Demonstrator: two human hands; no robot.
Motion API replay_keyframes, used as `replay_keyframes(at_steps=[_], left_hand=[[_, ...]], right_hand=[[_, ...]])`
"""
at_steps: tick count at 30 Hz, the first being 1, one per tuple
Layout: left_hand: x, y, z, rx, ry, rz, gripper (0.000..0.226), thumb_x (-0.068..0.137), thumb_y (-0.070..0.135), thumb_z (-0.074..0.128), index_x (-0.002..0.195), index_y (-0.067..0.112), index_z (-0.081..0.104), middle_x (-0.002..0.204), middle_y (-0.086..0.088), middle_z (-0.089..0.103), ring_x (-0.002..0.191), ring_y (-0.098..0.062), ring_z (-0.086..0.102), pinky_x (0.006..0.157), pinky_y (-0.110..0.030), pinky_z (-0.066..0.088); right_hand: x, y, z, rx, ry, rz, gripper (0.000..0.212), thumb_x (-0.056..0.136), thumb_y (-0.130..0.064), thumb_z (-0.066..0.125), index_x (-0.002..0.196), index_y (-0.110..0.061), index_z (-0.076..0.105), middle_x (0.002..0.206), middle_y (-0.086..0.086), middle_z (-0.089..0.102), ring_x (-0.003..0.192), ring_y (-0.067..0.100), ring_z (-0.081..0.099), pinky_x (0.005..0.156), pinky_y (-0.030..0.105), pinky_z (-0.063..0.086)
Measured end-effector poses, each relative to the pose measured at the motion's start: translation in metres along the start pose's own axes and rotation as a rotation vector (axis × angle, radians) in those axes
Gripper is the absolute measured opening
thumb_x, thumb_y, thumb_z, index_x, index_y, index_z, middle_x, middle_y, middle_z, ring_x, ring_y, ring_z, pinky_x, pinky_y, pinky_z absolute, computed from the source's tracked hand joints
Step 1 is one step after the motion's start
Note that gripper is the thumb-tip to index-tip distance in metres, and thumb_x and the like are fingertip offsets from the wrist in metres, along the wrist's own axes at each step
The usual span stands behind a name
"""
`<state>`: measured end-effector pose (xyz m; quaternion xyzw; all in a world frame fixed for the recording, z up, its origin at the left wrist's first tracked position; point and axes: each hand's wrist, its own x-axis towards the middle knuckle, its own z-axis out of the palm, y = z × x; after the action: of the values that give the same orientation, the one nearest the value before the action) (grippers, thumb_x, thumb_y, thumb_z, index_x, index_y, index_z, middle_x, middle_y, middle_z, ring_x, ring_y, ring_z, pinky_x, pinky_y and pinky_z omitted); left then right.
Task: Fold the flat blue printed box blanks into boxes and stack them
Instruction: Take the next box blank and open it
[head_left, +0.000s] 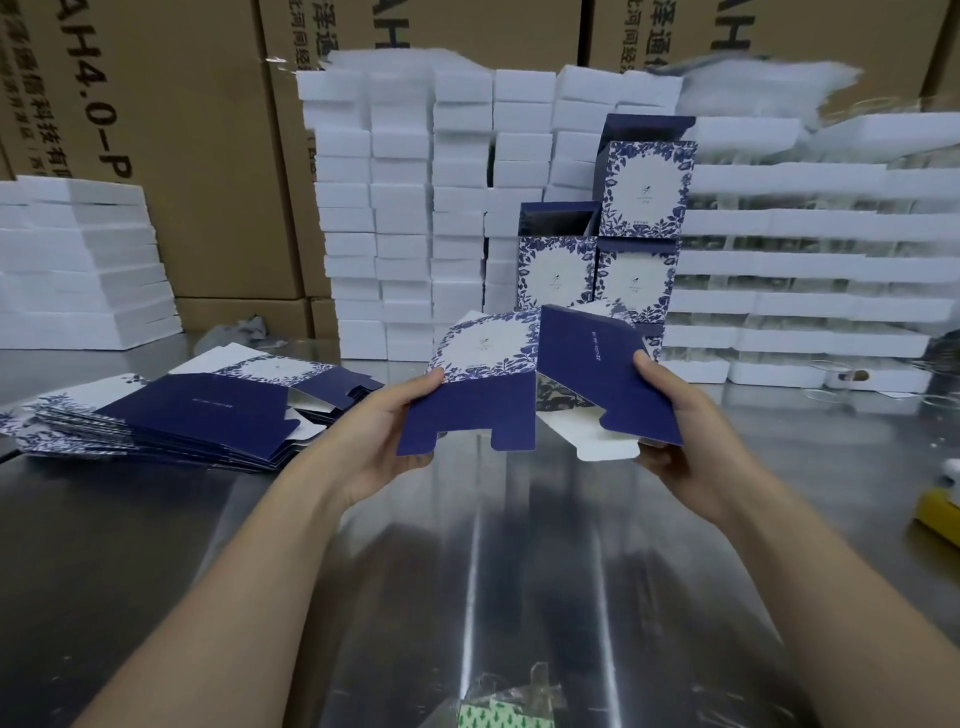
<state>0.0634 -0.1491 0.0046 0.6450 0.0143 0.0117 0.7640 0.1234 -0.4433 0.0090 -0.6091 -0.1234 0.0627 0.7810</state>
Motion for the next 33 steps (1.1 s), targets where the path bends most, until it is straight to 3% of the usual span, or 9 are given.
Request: replay_keyframes(at_steps=[4, 6, 10, 14, 16, 19, 23, 26, 33], left_hand=[[0.005, 0.000, -0.006, -0.125, 0.040, 0.050, 0.022, 0.096, 0.039, 0.070, 0.082, 0.030, 0.084, 0.093, 0.007, 0.075, 0.062, -0.007, 0.061, 0.060, -0.026, 0.040], [0.007, -0.001, -0.007, -0.138, 0.046, 0.070, 0.022, 0.098, 0.039, 0.068, 0.085, 0.031, 0.084, 0.099, 0.007, 0.076, 0.066, -0.007, 0.064, 0.064, -0.028, 0.039], [0.008, -0.002, -0.008, -0.137, 0.028, 0.106, 0.022, 0.099, 0.038, 0.066, 0.089, 0.032, 0.085, 0.104, 0.007, 0.077, 0.072, -0.007, 0.068, 0.064, -0.027, 0.040], [0.007, -0.003, -0.008, -0.119, -0.002, 0.102, 0.023, 0.099, 0.038, 0.065, 0.095, 0.029, 0.086, 0.104, 0.005, 0.077, 0.071, -0.009, 0.068, 0.056, -0.024, 0.044], [0.007, -0.003, -0.007, -0.085, 0.016, 0.102, 0.023, 0.098, 0.040, 0.066, 0.097, 0.030, 0.086, 0.102, 0.006, 0.078, 0.073, -0.009, 0.071, 0.054, -0.022, 0.048], [0.011, -0.006, -0.008, -0.012, 0.093, 0.130, 0.034, 0.098, 0.046, 0.065, 0.121, 0.026, 0.081, 0.120, 0.003, 0.079, 0.104, -0.016, 0.074, 0.080, -0.030, 0.055], [0.011, -0.007, -0.008, -0.004, 0.171, 0.211, 0.044, 0.105, 0.046, 0.060, 0.136, 0.016, 0.069, 0.133, -0.006, 0.074, 0.120, -0.026, 0.068, 0.093, -0.042, 0.048], [0.012, -0.006, -0.009, -0.073, 0.189, 0.229, 0.043, 0.106, 0.036, 0.060, 0.134, 0.004, 0.066, 0.137, -0.016, 0.070, 0.132, -0.041, 0.062, 0.105, -0.049, 0.046], [0.004, 0.002, -0.002, -0.175, 0.106, 0.186, 0.019, 0.106, 0.030, 0.057, 0.118, 0.019, 0.067, 0.125, -0.012, 0.074, 0.105, -0.027, 0.070, 0.069, -0.030, 0.055]], right_hand=[[0.009, 0.006, -0.005, -0.016, -0.014, 0.003, 0.027, 0.097, -0.048, 0.067, 0.092, -0.022, 0.061, 0.067, -0.003, 0.050, 0.055, 0.009, 0.040, 0.044, 0.021, 0.018], [0.012, 0.008, -0.007, -0.041, -0.010, -0.008, 0.028, 0.099, -0.043, 0.066, 0.102, -0.019, 0.050, 0.078, 0.001, 0.035, 0.054, 0.010, 0.029, 0.044, 0.021, 0.018], [0.015, 0.012, -0.006, -0.050, -0.014, -0.027, 0.028, 0.099, -0.046, 0.066, 0.102, -0.021, 0.053, 0.091, 0.009, 0.036, 0.054, 0.010, 0.031, 0.046, 0.023, 0.019], [0.014, 0.014, -0.005, -0.079, -0.009, -0.053, 0.022, 0.104, -0.038, 0.058, 0.098, -0.020, 0.068, 0.082, 0.010, 0.069, 0.058, 0.013, 0.056, 0.049, 0.026, 0.017], [0.016, 0.013, -0.006, -0.066, 0.005, -0.101, 0.020, 0.105, -0.032, 0.057, 0.091, -0.019, 0.065, 0.075, 0.006, 0.063, 0.063, 0.022, 0.052, 0.047, 0.025, 0.017], [0.015, 0.009, -0.008, -0.092, 0.002, -0.165, 0.023, 0.101, -0.032, 0.061, 0.094, -0.010, 0.062, 0.076, 0.013, 0.050, 0.067, 0.031, 0.042, 0.050, 0.026, 0.023], [0.011, 0.008, -0.006, -0.077, -0.048, -0.162, 0.037, 0.103, -0.032, 0.060, 0.117, 0.002, 0.064, 0.102, 0.017, 0.067, 0.077, 0.034, 0.074, 0.071, 0.037, 0.045], [0.009, 0.009, -0.002, -0.109, -0.022, -0.154, 0.027, 0.100, -0.039, 0.061, 0.113, -0.016, 0.068, 0.097, 0.010, 0.066, 0.075, 0.027, 0.067, 0.055, 0.028, 0.035], [0.010, 0.011, 0.000, -0.052, 0.002, -0.096, 0.033, 0.102, -0.050, 0.059, 0.085, -0.035, 0.084, 0.082, 0.000, 0.077, 0.064, 0.009, 0.070, 0.048, 0.023, 0.030]])
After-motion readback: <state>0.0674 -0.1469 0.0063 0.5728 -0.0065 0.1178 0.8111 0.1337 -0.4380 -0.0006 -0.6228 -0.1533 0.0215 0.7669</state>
